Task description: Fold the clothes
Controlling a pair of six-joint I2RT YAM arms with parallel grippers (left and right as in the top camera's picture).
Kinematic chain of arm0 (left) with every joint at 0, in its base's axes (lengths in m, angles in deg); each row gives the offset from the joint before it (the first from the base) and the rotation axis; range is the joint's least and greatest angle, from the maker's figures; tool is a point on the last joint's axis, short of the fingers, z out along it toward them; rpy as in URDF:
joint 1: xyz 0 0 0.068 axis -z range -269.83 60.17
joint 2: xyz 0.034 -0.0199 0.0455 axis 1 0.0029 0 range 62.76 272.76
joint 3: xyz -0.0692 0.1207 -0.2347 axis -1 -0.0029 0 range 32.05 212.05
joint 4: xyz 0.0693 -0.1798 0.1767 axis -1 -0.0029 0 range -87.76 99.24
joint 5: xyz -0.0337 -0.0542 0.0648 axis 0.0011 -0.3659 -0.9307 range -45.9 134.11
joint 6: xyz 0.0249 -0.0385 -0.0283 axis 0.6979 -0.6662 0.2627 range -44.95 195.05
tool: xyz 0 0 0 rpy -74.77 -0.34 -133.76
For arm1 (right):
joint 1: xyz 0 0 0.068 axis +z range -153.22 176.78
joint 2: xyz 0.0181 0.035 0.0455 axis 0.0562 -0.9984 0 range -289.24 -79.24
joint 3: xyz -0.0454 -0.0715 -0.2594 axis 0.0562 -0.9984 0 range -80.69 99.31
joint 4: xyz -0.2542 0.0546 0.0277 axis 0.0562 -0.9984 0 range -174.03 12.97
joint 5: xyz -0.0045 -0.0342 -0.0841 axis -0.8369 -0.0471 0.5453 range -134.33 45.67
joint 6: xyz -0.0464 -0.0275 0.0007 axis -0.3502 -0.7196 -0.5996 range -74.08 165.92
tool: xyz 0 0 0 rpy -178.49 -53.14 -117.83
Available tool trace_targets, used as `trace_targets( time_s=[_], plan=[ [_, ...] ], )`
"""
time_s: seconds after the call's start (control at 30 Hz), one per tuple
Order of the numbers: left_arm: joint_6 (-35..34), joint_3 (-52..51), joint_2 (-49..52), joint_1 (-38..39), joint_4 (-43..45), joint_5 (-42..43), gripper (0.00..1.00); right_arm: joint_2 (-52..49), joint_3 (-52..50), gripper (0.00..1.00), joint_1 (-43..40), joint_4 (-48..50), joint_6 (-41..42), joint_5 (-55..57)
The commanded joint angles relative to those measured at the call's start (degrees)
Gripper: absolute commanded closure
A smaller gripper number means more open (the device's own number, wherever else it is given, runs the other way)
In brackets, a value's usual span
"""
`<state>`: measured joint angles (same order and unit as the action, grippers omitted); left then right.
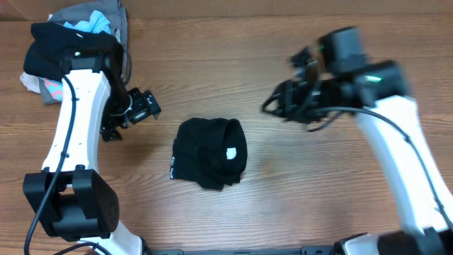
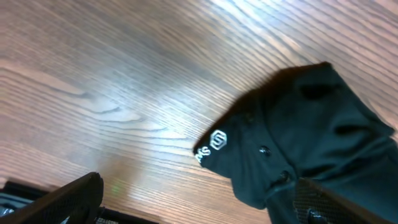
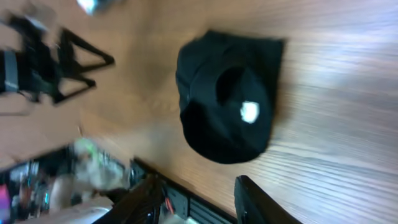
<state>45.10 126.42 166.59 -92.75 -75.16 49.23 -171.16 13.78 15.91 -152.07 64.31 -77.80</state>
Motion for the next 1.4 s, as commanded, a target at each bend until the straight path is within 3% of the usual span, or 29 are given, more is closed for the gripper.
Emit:
trace_targets(
  time_s=[0.0,0.13,0.2,0.3,0.4,0.47,1.0,1.37],
  plan=[
    [-1.1,-2.3,-1.2,-0.2,0.0,-2.7,0.00,-3.7,-2.4,0.56,6.9,2.9,2.0,-2.7],
    [-1.0,-5.5,-1.2,-0.2,0.5,-4.3,0.00,-9.2,-2.4,0.54,11.8,5.6,9.0,1.7],
    [-0.9,-7.0,-1.2,-0.2,0.6,-4.5,0.00,-11.5,-2.4,0.58,12.1,6.0,10.8,2.4],
    [-0.9,-9.0,-1.2,-0.2,0.6,-7.0,0.00,-13.9,-2.5,0.75,11.5,5.3,13.3,5.4],
    [-0.9,-11.0,-1.2,-0.2,1.7,-10.1,0.00,-14.9,-3.5,0.83,10.6,6.7,13.1,6.4],
    [-0.9,-12.3,-1.2,-0.2,2.6,-10.2,0.00,-14.9,-4.7,0.96,10.6,8.4,12.6,6.4],
    [-0.9,-19.4,-1.2,-0.2,8.0,-10.2,0.00,-15.0,-16.4,0.96,11.4,25.3,14.7,6.3],
    [-0.9,-21.2,-1.2,0.0,8.7,-10.3,0.00,-18.7,-17.0,0.96,11.4,40.7,19.8,6.4]
  ],
)
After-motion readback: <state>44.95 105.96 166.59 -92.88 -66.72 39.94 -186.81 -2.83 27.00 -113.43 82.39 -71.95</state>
